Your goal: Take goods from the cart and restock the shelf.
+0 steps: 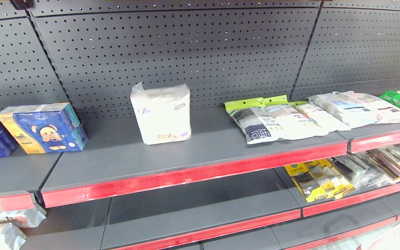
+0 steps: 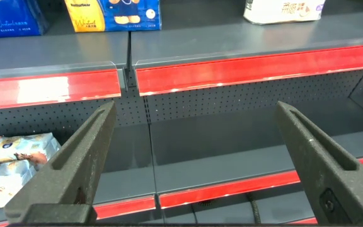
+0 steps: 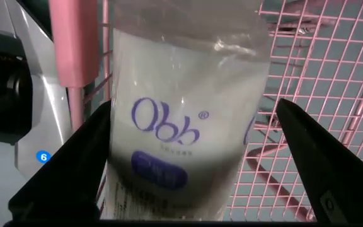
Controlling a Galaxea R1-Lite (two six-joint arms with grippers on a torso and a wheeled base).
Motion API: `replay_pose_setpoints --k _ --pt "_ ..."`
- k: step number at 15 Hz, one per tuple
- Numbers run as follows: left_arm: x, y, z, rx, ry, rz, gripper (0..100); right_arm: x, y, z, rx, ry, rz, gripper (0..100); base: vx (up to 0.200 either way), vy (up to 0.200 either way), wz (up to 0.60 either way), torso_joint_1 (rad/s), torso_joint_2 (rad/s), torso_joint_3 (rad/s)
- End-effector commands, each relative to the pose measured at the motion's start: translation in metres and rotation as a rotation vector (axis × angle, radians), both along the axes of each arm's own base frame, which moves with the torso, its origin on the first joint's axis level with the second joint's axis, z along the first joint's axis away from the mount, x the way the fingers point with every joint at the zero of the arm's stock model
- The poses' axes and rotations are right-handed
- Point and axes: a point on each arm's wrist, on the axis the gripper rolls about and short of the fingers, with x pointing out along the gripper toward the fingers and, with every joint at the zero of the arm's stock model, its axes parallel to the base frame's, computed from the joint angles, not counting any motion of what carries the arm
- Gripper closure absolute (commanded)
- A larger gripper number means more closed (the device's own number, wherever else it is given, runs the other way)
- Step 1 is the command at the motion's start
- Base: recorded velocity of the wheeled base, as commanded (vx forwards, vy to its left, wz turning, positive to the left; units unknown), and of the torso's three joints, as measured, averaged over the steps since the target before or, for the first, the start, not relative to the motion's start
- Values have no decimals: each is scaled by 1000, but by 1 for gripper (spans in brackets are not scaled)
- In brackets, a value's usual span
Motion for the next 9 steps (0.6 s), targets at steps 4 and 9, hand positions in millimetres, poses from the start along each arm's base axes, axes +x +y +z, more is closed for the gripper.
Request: replay_pose_setpoints --k 4,9 --pt "0 0 0 0 1 1 0 11 -18 -15 -11 -11 0 0 0 0 0 0 0 0" --pt "0 0 0 0 1 1 0 14 -22 -21 -29 -21 1 0 0 0 0 0 0 0"
